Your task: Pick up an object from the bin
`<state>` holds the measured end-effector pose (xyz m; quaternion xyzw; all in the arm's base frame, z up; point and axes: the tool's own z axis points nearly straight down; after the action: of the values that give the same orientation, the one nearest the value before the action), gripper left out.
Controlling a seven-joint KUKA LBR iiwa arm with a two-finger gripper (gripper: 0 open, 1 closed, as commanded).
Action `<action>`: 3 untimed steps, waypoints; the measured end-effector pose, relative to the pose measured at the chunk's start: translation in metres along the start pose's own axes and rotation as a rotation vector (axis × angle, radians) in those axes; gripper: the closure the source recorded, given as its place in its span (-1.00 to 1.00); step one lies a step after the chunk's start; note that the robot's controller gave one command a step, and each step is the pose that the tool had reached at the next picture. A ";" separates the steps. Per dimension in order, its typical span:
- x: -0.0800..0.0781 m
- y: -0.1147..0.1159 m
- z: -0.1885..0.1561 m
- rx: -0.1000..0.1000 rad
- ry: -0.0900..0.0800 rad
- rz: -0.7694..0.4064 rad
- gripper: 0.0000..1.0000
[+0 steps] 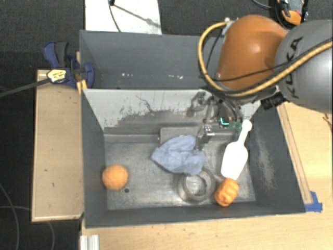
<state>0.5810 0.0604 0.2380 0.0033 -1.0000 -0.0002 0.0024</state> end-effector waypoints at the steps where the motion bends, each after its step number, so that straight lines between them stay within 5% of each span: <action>1: -0.001 0.000 -0.005 -0.001 -0.009 0.002 -1.00; 3: -0.011 0.005 0.151 -0.004 -0.032 -0.068 -1.00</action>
Offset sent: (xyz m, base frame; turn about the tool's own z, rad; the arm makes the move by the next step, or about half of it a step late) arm 0.0035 0.0081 -0.1680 -0.1372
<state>0.5917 0.0656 0.0869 0.0374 -0.9992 -0.0024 -0.0137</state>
